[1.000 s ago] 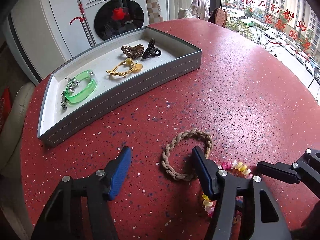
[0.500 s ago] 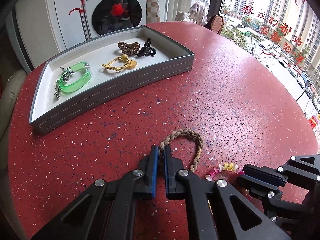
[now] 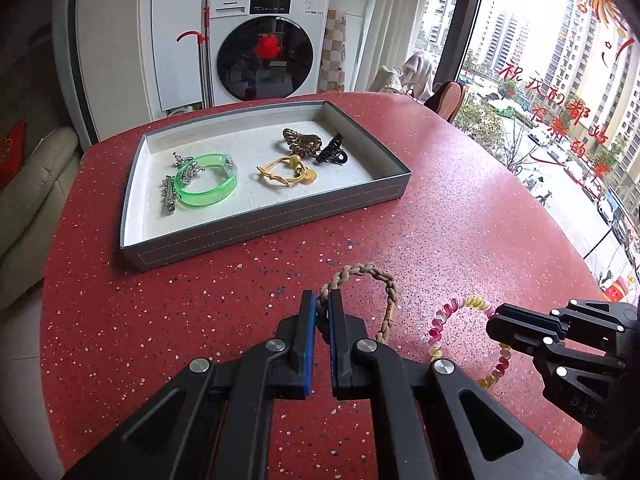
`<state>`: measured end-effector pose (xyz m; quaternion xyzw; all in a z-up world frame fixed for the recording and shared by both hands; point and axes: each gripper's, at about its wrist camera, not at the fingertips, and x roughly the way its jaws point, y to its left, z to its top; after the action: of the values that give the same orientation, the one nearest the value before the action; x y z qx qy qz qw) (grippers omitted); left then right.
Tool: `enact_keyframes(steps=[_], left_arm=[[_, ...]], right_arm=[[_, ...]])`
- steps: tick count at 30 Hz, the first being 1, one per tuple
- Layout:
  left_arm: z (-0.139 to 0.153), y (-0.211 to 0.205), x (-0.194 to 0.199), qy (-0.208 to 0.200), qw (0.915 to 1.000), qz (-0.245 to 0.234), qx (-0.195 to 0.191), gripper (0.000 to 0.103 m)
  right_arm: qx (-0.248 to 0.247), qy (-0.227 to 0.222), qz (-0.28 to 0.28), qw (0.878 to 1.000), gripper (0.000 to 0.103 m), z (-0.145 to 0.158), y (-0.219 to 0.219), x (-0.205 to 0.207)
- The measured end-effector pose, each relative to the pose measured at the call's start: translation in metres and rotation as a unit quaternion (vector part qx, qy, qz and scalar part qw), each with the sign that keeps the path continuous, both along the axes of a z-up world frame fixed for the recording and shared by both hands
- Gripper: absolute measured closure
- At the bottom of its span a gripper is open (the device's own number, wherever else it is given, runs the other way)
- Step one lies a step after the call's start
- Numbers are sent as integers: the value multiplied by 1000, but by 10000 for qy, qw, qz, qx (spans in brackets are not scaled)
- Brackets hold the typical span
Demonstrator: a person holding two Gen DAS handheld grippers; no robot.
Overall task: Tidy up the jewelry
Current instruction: 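Grasp the braided rope bracelet with the left tool while the right tool grasps the beaded bracelet, then carry the braided bracelet and beaded bracelet into the tray with both tools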
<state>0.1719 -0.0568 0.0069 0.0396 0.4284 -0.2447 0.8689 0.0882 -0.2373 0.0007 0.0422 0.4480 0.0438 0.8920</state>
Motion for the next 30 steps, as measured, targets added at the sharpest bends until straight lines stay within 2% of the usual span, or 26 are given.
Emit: enact_keyframes(steps=[17,30], left_arm=[[17,27,11,-211,9985,509,-72,79],[24,49,32,-265,9940,1055,-121,79]], right_arm=[[317,-176,90,9993,93,26,0,32],[507,-233,145,9983,93,40,1,76]])
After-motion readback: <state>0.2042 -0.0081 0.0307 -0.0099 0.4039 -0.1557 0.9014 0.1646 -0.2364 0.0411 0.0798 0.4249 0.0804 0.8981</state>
